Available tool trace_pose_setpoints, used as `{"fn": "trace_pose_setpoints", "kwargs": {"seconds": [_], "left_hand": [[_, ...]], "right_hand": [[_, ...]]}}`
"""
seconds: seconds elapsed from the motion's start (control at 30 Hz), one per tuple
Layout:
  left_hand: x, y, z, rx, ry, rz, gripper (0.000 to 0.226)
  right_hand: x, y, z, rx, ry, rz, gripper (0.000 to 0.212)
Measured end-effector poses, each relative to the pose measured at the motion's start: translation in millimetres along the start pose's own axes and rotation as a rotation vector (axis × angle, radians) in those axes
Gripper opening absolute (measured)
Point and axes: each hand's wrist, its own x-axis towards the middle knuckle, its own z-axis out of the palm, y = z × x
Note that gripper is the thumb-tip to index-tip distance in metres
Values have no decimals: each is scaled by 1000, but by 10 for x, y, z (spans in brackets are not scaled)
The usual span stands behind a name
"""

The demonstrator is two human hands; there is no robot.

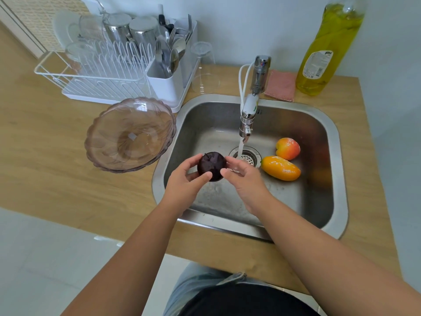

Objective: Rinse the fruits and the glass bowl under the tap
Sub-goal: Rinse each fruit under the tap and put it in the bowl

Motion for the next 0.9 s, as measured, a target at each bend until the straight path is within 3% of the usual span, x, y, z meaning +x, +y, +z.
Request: {"fn": "trace_pose_setpoints", "kwargs": {"seconds": [0.33, 0.9], "left_hand": [[-65, -58, -108, 35, 28, 36, 56], [42, 210, -368, 140, -61, 103, 58]], "right_hand": [[-59, -22, 42, -110, -7, -45, 33], [-144, -372, 272, -280, 10, -97, 41]]}}
